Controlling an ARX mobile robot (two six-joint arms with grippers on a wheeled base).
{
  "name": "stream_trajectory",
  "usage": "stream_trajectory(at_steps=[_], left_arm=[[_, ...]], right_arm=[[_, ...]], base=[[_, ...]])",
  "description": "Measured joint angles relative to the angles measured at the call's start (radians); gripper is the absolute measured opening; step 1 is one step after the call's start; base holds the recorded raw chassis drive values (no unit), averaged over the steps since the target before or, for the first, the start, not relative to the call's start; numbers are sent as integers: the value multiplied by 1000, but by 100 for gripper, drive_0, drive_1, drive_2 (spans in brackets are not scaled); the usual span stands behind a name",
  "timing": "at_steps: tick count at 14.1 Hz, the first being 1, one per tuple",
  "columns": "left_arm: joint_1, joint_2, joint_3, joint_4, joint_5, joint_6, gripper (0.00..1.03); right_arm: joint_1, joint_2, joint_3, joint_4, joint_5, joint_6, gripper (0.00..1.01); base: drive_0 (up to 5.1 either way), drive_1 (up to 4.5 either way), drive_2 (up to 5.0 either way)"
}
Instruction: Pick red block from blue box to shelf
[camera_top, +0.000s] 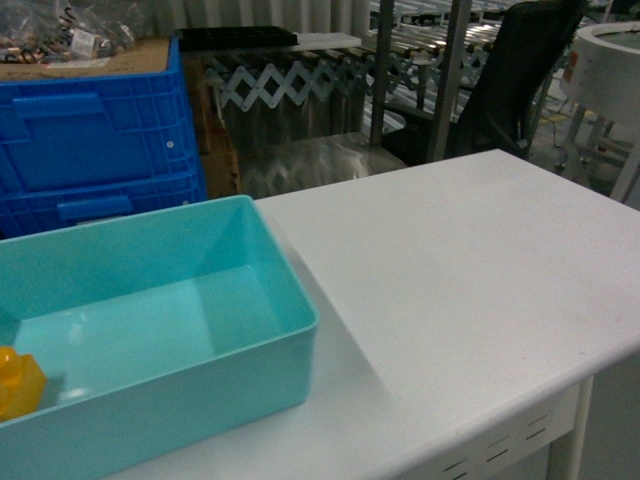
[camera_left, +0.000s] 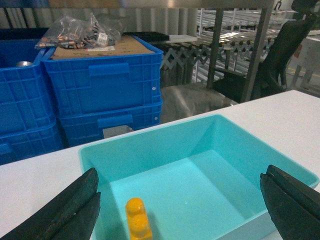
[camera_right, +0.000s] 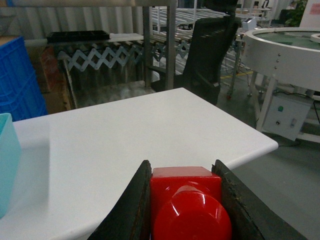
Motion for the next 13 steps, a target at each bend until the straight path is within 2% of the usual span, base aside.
stream_trajectory(at_steps=[13], left_arm=[[0,0,0,0,0,0,98]], right_arm=[[0,0,0,0,0,0,28]], base=[[-149,-149,-149]])
